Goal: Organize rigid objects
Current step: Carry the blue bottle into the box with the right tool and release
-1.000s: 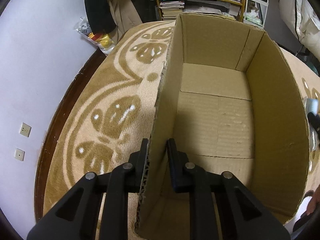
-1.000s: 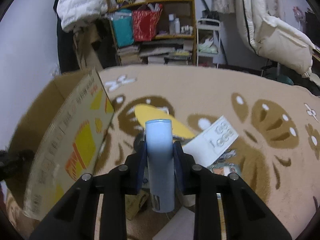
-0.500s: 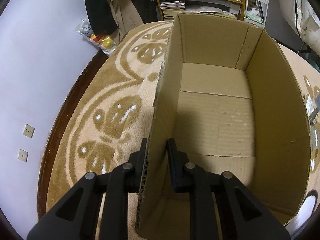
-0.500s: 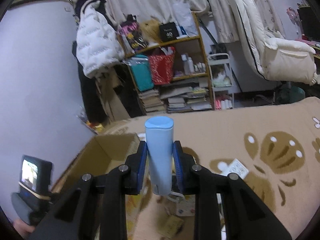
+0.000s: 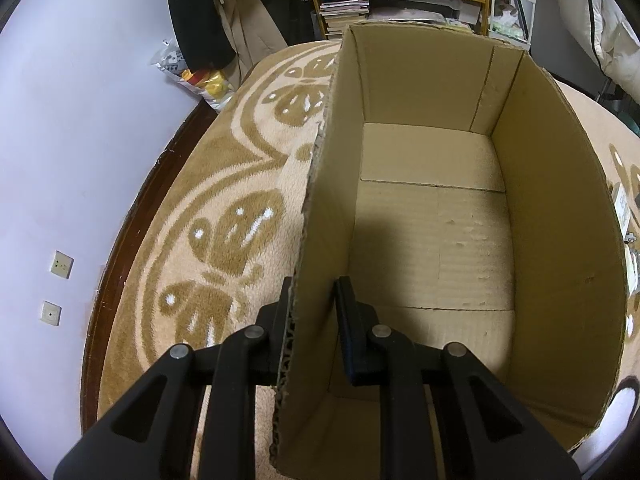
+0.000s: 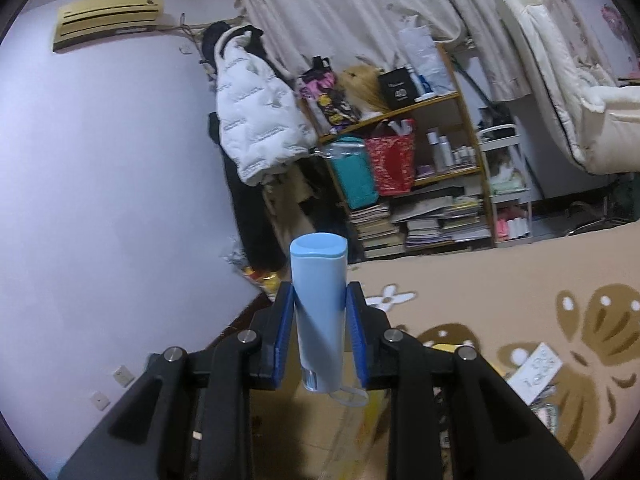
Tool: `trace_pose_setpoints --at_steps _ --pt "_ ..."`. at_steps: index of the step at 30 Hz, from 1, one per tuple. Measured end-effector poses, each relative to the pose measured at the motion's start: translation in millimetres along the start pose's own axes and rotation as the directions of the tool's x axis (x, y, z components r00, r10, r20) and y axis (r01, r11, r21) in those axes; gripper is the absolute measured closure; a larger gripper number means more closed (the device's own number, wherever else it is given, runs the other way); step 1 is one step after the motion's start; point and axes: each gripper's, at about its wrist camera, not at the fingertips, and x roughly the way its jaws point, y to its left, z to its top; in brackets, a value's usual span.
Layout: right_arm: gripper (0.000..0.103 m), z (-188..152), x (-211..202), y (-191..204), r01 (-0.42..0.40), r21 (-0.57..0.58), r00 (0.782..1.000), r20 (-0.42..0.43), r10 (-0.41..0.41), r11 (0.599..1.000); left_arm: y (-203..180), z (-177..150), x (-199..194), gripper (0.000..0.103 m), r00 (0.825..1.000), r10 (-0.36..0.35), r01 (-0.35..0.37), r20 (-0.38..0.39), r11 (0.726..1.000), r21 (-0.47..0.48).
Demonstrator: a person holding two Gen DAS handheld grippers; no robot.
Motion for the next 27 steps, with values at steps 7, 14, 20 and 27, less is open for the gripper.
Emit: trace_pose_setpoints --at_steps 7,14,20,27 --pt "0.075 -22.1 20.5 10.3 -0.042 -0.016 0.995 -0.094 0.040 0.999 -1.7 -0.1 -0.8 0.085 1.000 -0.005 0.005 -0.005 1.000 0.001" --pt "0.075 -46.7 43.7 17.8 -0.006 -0.085 0.981 -0.196 -0.011 0.996 -2.1 -0.4 0.2 0.085 1.000 -0.008 0.008 -0.014 1.000 -0.003" --pt "0.075 -57.2 60.6 13.9 0.053 -0.097 0.961 -0.265 -0.077 0.994 -0.9 0.0 -0.8 0.086 1.000 -0.014 0.014 -0.018 1.000 -0.007" --pt "0.076 -66.6 73.9 0.8 0.097 -0.077 0.939 -0.325 -0.117 0.992 -1.0 0.8 1.9 0.086 1.000 -0.012 0.012 -0.025 1.000 -0.009"
